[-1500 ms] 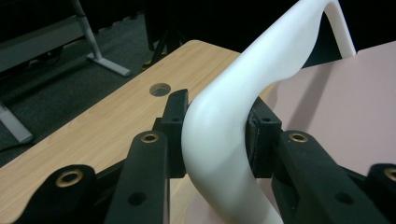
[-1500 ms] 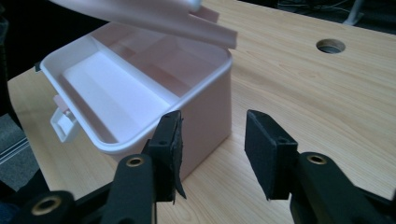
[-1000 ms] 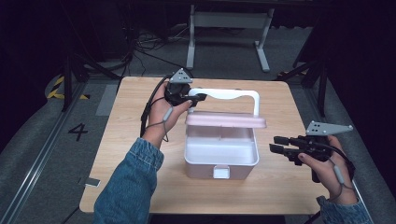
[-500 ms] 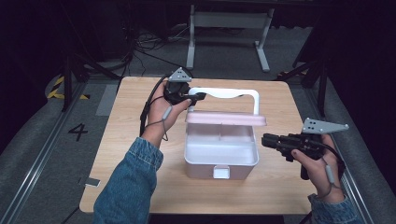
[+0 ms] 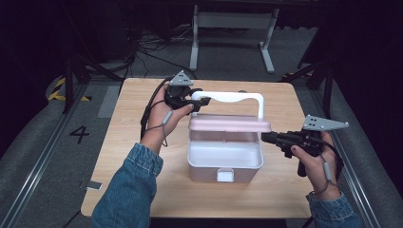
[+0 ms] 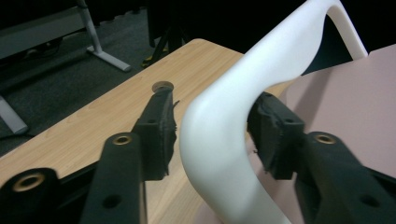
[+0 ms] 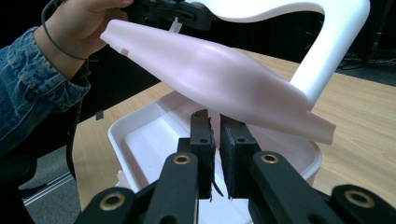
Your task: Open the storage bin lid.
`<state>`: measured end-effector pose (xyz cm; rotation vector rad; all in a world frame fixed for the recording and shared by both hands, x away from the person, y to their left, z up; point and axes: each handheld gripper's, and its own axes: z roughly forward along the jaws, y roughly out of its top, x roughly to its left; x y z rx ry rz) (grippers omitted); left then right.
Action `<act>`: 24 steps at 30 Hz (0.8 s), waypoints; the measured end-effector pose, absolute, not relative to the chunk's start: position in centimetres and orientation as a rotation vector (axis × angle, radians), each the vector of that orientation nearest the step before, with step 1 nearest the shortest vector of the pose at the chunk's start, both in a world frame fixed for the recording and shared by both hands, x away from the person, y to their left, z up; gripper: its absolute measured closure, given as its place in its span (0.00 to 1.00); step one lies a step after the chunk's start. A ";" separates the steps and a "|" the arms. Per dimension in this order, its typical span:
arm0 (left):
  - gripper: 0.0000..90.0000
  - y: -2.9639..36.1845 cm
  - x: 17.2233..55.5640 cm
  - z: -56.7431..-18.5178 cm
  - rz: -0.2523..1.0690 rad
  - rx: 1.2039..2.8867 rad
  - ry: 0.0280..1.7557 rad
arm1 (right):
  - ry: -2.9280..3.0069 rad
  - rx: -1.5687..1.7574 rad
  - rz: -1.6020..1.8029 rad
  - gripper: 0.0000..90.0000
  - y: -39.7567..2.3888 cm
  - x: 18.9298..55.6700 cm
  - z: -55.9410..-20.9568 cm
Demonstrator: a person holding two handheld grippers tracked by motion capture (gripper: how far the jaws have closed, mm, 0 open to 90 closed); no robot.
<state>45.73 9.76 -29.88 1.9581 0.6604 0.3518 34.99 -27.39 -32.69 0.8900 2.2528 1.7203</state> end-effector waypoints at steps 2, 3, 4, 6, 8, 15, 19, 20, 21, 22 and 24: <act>0.48 10.0 45.4 -29.7 0.341 1.944 0.671 | 2.255 0.885 1.723 0.95 -27.3 35.1 -32.6; 0.46 10.2 45.2 -29.6 0.341 1.941 0.673 | 2.256 0.884 1.722 0.95 -27.3 35.2 -32.6; 0.45 10.4 45.0 -29.4 0.340 1.946 0.676 | 2.255 0.884 1.726 0.95 -27.3 35.3 -32.5; 0.43 10.7 44.7 -29.2 0.351 1.939 0.679 | 2.252 0.879 1.732 0.95 -27.2 35.4 -32.4; 0.42 11.3 44.2 -28.8 0.365 1.924 0.682 | 2.251 0.877 1.738 0.95 -27.2 35.5 -32.3; 0.44 13.3 42.3 -27.8 0.419 1.860 0.690 | 2.226 0.876 1.782 0.94 -27.3 35.9 -31.9; 0.45 14.0 41.5 -27.7 0.421 1.863 0.663 | 2.217 0.875 1.796 0.94 -27.3 36.1 -31.6; 0.45 14.4 41.1 -27.7 0.424 1.871 0.662 | 2.212 0.870 1.795 0.94 -27.3 36.2 -31.6; 0.45 14.6 40.9 -27.6 0.431 1.875 0.661 | 2.211 0.871 1.797 0.94 -27.3 36.2 -31.5; 0.45 14.6 40.9 -27.6 0.431 1.875 0.661 | 2.211 0.875 1.801 0.94 -27.2 36.2 -31.5; 0.45 15.2 39.9 -27.8 0.457 1.886 0.650 | 2.203 0.873 1.796 0.95 -27.2 36.3 -31.4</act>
